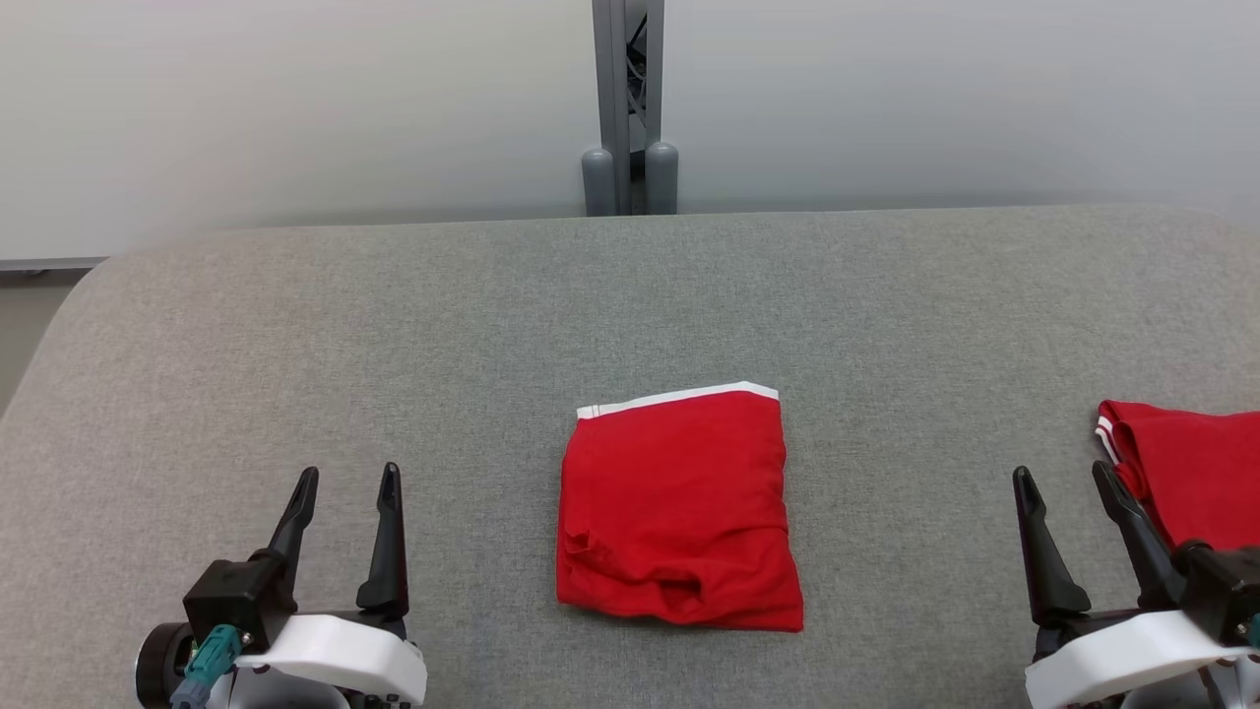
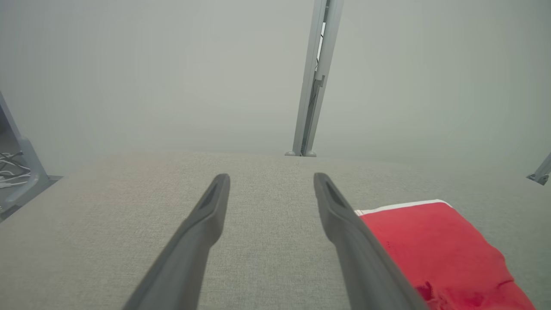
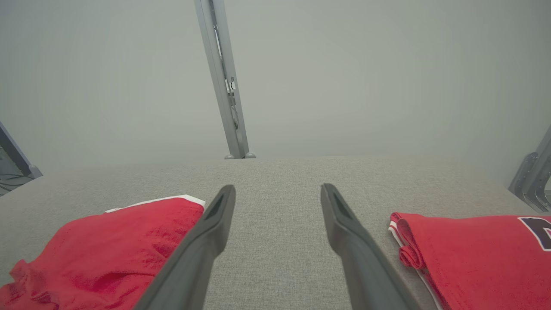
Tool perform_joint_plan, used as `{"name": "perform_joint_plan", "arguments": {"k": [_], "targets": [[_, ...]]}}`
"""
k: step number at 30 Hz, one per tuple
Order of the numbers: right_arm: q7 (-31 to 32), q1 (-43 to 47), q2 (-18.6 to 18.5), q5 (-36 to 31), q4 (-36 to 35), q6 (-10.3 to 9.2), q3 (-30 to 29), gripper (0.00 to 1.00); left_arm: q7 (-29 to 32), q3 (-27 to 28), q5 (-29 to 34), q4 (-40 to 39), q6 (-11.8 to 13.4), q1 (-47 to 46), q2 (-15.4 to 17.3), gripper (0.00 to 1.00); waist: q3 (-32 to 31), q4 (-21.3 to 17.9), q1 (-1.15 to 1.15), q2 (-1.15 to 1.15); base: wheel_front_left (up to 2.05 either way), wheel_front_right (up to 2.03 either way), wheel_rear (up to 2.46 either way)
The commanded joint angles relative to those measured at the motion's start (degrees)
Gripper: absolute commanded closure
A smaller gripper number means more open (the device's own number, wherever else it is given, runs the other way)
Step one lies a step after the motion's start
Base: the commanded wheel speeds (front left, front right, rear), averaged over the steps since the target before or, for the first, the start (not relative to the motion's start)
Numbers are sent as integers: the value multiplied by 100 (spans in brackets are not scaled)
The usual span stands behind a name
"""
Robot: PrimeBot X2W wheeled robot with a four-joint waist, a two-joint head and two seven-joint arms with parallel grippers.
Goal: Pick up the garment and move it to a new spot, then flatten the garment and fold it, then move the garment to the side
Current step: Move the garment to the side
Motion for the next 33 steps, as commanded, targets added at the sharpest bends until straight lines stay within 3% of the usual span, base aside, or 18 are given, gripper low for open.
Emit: {"name": "perform_joint_plan", "arguments": {"k": [1, 8, 15, 25, 33], "targets": [[13, 56, -12, 4, -36, -2, -17, 0, 7, 17, -38, -29, 15, 23, 42, 0, -12, 15, 0, 0, 0, 0, 0], [118, 109, -10, 14, -121, -2, -111, 0, 54, -71, -26, -124, -7, -84, 48, 0, -16, 173, 0, 0, 0, 0, 0], [324, -148, -48, 127, 379, -2, 66, 0, 69, -155, -52, -74, -70, -244, 13, 0, 71, 563, 0, 0, 0, 0, 0], [683, -1091, -306, 725, 1823, -2, 911, 0, -56, -262, -98, 104, -177, -446, -81, 0, 395, 1116, 0, 0, 0, 0, 0], [1434, -1581, -487, 1282, 2300, -2, 1549, 0, -210, -285, -123, 285, -226, -609, -192, 0, 628, 1241, 0, 0, 0, 0, 0]]}}
